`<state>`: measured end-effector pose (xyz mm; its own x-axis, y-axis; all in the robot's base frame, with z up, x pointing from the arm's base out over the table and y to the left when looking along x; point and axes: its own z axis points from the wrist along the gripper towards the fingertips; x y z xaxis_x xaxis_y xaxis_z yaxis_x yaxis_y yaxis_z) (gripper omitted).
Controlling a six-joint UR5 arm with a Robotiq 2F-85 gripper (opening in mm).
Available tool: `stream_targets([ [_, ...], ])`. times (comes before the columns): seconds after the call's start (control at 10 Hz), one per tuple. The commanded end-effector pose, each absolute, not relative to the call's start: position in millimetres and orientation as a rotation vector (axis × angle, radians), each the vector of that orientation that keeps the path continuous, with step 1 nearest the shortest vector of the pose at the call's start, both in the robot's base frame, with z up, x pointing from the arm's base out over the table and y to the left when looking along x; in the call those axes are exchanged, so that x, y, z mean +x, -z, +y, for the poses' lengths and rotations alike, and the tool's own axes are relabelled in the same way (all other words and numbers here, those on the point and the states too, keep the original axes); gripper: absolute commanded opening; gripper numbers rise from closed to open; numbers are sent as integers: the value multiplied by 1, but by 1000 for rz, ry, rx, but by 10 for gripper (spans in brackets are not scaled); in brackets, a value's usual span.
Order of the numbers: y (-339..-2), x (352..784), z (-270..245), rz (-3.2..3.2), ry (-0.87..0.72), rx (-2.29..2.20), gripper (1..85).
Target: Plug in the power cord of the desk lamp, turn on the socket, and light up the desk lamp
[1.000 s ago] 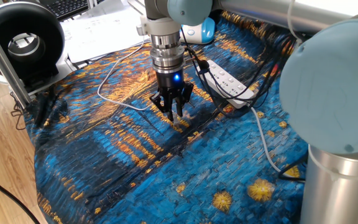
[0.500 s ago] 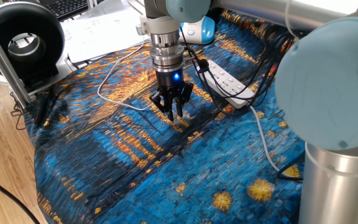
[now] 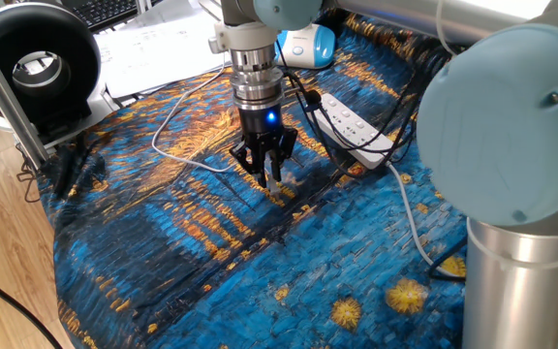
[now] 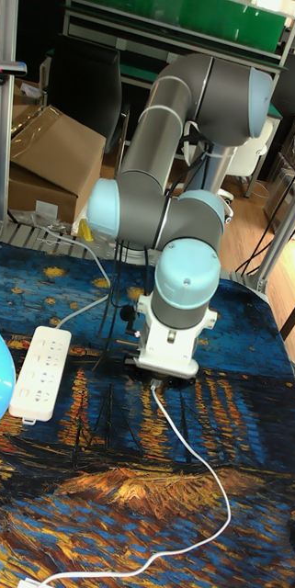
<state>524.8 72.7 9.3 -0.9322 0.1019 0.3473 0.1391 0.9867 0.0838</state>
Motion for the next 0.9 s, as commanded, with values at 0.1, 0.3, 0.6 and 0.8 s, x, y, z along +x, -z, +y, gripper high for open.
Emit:
stream_targets([
  [0.1, -8, 520, 66, -2752, 133, -102, 327],
  [0.3, -8, 518, 65, -2748, 158, -84, 317],
  [0.6, -12, 519, 74, -2737, 184, -115, 333],
  [0.8, -14, 521, 74, -2731, 186, -107, 333],
])
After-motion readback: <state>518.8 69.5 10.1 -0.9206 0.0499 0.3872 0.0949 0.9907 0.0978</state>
